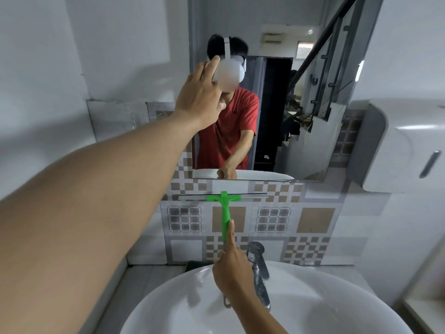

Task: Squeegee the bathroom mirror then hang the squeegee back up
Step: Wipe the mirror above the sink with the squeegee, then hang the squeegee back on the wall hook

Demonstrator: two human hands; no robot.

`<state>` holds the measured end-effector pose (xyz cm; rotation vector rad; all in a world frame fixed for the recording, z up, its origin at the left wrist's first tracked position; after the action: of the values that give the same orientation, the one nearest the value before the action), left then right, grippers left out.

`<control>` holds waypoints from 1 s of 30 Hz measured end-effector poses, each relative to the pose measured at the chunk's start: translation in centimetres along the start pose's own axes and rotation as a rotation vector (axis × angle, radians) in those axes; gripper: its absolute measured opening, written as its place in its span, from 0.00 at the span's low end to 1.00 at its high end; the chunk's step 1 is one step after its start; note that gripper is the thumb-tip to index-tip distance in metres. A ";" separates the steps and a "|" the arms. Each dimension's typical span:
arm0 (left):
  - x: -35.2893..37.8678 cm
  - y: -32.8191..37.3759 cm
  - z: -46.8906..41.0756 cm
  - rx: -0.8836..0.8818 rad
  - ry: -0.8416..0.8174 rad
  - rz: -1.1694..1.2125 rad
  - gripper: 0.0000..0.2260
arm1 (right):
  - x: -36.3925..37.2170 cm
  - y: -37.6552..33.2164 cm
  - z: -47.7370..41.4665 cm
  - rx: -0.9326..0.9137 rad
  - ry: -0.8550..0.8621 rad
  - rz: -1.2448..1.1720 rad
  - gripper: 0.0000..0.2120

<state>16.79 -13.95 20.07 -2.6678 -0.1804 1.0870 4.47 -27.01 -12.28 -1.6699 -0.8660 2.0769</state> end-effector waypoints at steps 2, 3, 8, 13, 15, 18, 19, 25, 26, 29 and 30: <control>-0.4 0.4 0.6 0.005 -0.040 0.017 0.28 | -0.7 0.1 1.3 -0.006 -0.040 0.037 0.48; -0.6 0.6 1.0 0.012 -0.056 0.031 0.29 | -1.3 0.1 2.0 -0.012 -0.051 0.051 0.47; -2.6 2.7 4.0 0.006 -0.164 0.127 0.28 | -6.5 0.7 5.4 -0.060 -0.007 0.088 0.19; -5.2 7.7 8.5 0.008 -0.457 0.411 0.15 | -13.9 1.0 8.4 -0.147 -0.014 0.339 0.10; -6.2 10.2 10.8 0.008 -0.557 0.513 0.15 | -17.1 0.7 9.6 -0.183 0.036 0.476 0.11; -7.3 13.9 14.1 0.055 -0.739 0.557 0.21 | -20.9 -0.2 11.3 -0.239 0.109 0.620 0.10; -7.6 15.0 14.9 0.076 -0.791 0.560 0.22 | -22.0 -0.7 11.9 -0.256 0.114 0.653 0.10; -9.5 17.7 17.0 0.085 -0.778 0.626 0.15 | -27.0 -2.7 15.0 -0.371 0.113 0.831 0.12; -9.9 17.7 17.2 0.059 -0.765 0.641 0.15 | -27.3 -3.0 15.3 -0.397 0.114 0.853 0.11; -10.9 17.6 17.6 0.014 -0.752 0.651 0.09 | -28.8 -3.9 15.9 -0.458 0.140 0.837 0.08; -11.3 17.4 17.9 0.004 -0.752 0.640 0.03 | -29.4 -4.1 15.9 -0.466 0.165 0.816 0.10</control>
<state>-3.48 -29.67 10.49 -2.2047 0.5799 2.2286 -3.78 -45.62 14.56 -2.7639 -0.7131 2.2517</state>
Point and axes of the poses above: each hand's wrist, its own z-axis away from the middle knuckle, its own x-axis out of the palm, y = z × x, the point moved 5 cm from there along -z, towards the middle knuckle, and after that the axes turned 11 degrees about -y, right-handed, at the moved point
